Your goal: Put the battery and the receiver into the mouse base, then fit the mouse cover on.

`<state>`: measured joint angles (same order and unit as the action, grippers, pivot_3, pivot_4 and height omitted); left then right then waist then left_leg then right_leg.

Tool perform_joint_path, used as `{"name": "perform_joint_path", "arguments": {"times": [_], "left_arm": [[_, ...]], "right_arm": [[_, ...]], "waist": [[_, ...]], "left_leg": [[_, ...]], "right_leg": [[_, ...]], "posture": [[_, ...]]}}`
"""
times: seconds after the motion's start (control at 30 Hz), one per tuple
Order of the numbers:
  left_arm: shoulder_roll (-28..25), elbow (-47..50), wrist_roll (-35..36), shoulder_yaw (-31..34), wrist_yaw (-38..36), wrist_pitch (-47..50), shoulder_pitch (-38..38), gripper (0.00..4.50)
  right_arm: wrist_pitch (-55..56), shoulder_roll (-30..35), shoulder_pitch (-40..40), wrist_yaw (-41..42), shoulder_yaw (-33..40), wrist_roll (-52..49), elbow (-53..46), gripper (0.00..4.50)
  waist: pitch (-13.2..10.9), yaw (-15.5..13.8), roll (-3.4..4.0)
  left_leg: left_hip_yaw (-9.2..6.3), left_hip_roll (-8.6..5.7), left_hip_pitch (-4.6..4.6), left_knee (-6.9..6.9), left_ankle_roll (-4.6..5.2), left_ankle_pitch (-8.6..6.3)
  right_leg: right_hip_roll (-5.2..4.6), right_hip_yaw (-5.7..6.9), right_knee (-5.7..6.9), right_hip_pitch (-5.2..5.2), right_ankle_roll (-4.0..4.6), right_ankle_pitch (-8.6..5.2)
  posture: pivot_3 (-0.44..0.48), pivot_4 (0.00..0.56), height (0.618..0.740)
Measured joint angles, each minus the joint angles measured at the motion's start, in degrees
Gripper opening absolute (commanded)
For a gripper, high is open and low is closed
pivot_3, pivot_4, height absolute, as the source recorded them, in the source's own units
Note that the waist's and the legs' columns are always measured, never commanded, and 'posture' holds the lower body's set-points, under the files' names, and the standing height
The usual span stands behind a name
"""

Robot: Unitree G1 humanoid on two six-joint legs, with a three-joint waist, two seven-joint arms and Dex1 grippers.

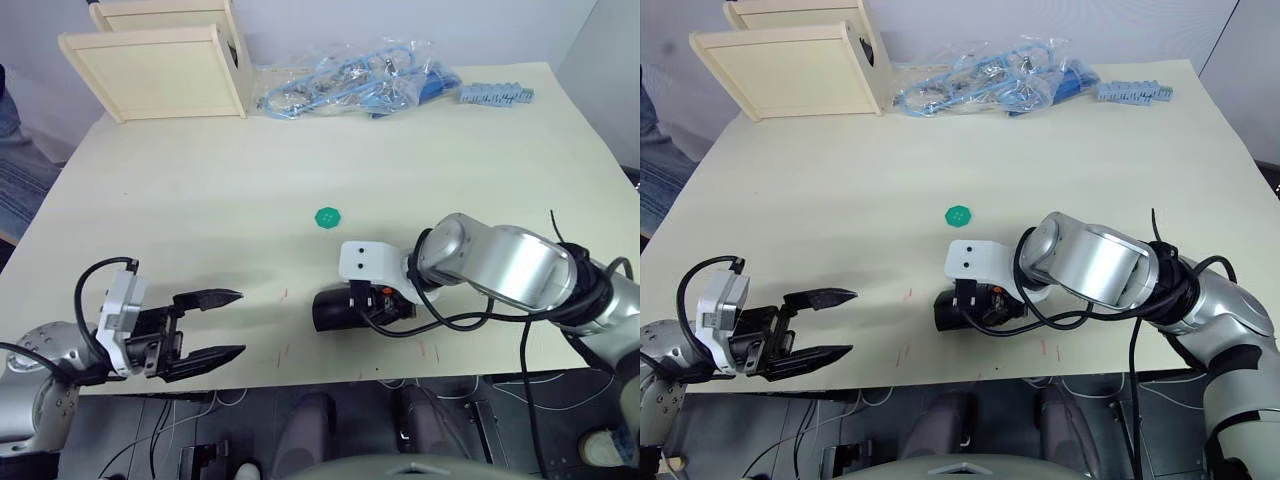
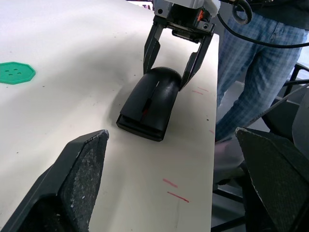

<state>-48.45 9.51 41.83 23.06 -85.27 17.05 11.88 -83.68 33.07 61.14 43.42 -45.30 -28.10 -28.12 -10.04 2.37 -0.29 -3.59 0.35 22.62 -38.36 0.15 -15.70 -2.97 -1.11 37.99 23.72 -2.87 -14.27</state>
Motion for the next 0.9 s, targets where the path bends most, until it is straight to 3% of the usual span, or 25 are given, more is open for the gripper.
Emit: {"name": "perform_joint_path", "arguments": {"times": [0.9], "left_arm": [[0.0, 0.0, 0.0, 0.2, 0.5, -0.5, 1.9, 4.5]], "right_arm": [[1.5, -1.0, 0.0, -0.1, -1.8, 0.6, 1.3, 2.49]], "waist": [[0.0, 0.0, 0.0]], "left_leg": [[-0.01, 0.0, 0.0, 0.0, 0.0, 0.0]], "right_leg": [[-0.01, 0.01, 0.0, 0.0, 0.0, 0.0]], "posture": [[0.0, 0.15, 0.74]]}}
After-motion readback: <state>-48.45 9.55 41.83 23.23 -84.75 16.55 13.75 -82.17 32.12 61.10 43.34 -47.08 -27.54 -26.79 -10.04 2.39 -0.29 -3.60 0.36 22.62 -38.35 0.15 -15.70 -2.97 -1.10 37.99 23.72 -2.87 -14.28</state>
